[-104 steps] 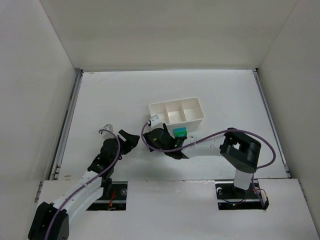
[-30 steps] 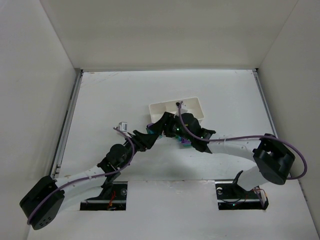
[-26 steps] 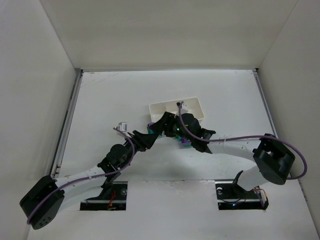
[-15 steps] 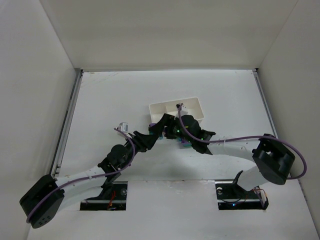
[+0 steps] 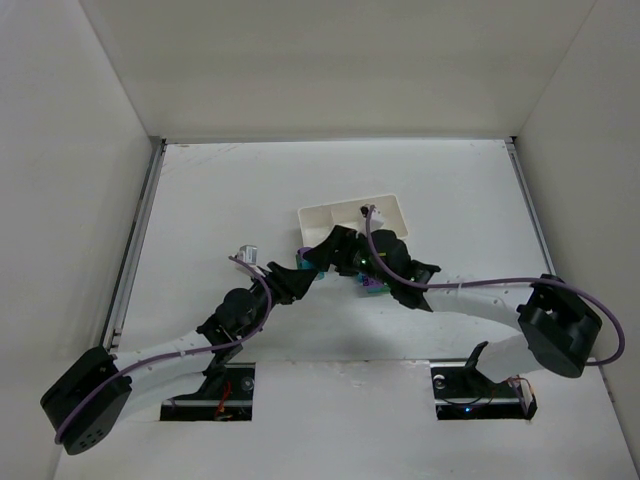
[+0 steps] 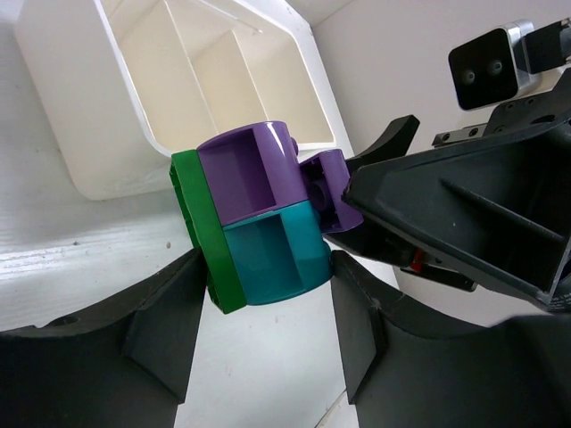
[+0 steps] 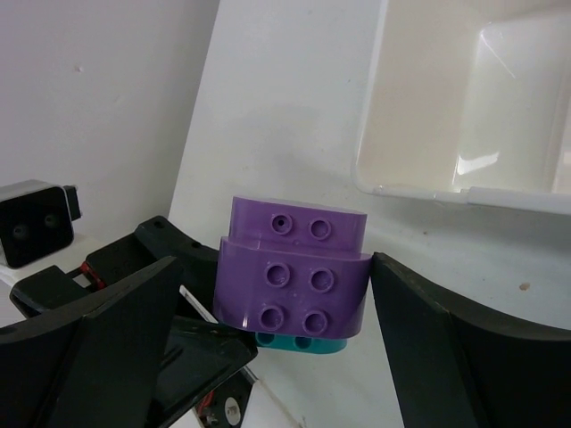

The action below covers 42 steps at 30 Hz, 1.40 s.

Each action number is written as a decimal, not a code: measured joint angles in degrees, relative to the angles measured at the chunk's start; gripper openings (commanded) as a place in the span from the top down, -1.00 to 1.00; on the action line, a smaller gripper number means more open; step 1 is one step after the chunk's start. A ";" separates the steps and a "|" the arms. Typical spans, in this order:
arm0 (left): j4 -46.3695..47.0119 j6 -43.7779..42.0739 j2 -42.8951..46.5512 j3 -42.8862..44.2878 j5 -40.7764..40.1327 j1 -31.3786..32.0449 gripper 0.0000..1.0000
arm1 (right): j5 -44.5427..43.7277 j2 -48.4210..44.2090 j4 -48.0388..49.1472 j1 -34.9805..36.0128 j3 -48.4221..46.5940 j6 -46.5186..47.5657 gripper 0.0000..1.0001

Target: Sort the legos into containers by color

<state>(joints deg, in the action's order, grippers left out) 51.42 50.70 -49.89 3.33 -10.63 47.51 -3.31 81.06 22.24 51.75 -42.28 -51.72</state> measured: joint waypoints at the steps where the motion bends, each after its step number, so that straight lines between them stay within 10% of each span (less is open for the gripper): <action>1: -0.15 -0.20 0.00 0.00 -0.11 -0.02 0.45 | -0.07 -0.07 -0.07 -0.04 0.02 0.15 -0.77; 15: -1.68 -1.42 0.26 0.00 -1.01 0.33 0.45 | -1.05 -0.02 -1.18 -0.42 0.04 0.90 -0.39; 42: -3.30 -2.21 -0.24 0.31 -0.33 0.37 0.45 | 1.73 2.14 -2.10 -1.11 -0.22 0.90 -0.42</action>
<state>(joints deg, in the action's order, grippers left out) 48.12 48.49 -50.13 3.64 -10.96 47.88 -1.58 83.20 20.14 50.63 -42.50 -50.83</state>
